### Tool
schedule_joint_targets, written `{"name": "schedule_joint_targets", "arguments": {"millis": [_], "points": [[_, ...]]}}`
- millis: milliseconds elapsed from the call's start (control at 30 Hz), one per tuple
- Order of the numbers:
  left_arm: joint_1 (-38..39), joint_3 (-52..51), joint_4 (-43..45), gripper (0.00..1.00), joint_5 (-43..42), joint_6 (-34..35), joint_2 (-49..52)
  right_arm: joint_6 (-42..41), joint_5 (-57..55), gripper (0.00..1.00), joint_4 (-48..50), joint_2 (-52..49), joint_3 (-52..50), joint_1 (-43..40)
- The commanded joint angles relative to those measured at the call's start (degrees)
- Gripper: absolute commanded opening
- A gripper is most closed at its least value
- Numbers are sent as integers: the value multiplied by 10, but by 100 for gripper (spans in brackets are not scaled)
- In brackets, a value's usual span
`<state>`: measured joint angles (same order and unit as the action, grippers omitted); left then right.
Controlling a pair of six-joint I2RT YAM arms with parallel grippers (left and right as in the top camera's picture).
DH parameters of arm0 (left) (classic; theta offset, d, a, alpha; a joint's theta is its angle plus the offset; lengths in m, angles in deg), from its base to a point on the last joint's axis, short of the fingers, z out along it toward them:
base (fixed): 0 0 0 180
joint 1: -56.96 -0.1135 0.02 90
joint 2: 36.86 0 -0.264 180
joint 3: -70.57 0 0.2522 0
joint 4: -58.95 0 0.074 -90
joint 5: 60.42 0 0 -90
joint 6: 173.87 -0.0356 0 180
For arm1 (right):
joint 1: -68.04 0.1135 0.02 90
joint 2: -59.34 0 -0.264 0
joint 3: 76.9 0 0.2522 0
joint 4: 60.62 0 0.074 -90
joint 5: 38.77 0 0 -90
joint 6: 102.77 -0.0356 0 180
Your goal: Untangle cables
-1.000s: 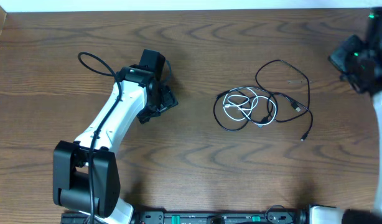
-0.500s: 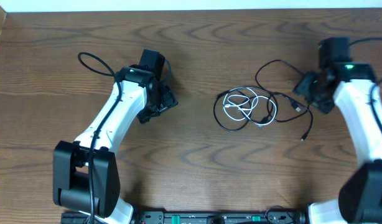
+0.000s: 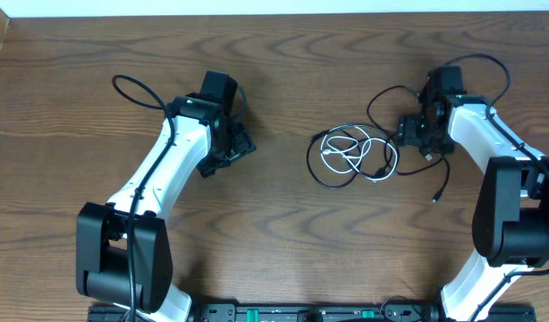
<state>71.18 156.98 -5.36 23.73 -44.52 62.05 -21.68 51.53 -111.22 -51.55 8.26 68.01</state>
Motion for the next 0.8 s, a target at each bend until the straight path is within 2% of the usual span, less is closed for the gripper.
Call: {"name": "schedule_joint_targets", "arguments": {"millis": [0, 67, 300, 400, 467, 500, 633, 767], "points": [[0, -2, -1, 78, 8, 1, 4, 93, -4, 65, 14, -6, 0, 9], [0, -2, -1, 78, 8, 1, 4, 110, -24, 58, 17, -13, 0, 9], [0, -2, -2, 78, 8, 1, 4, 155, -23, 58, 15, -42, -1, 9], [0, -2, -2, 78, 8, 1, 4, 154, -23, 37, 19, -50, -1, 9], [0, -2, -2, 78, 8, 1, 4, 144, -23, 6, 20, -50, -1, 9], [0, -2, -1, 78, 8, 1, 4, 137, -23, 1, 19, -48, 0, 9], [0, -2, -1, 78, 8, 1, 4, 134, -56, 1, -21, -22, 29, 9], [0, -2, -1, 78, 8, 1, 4, 117, -107, 1, -100, 49, 111, 9]]}}
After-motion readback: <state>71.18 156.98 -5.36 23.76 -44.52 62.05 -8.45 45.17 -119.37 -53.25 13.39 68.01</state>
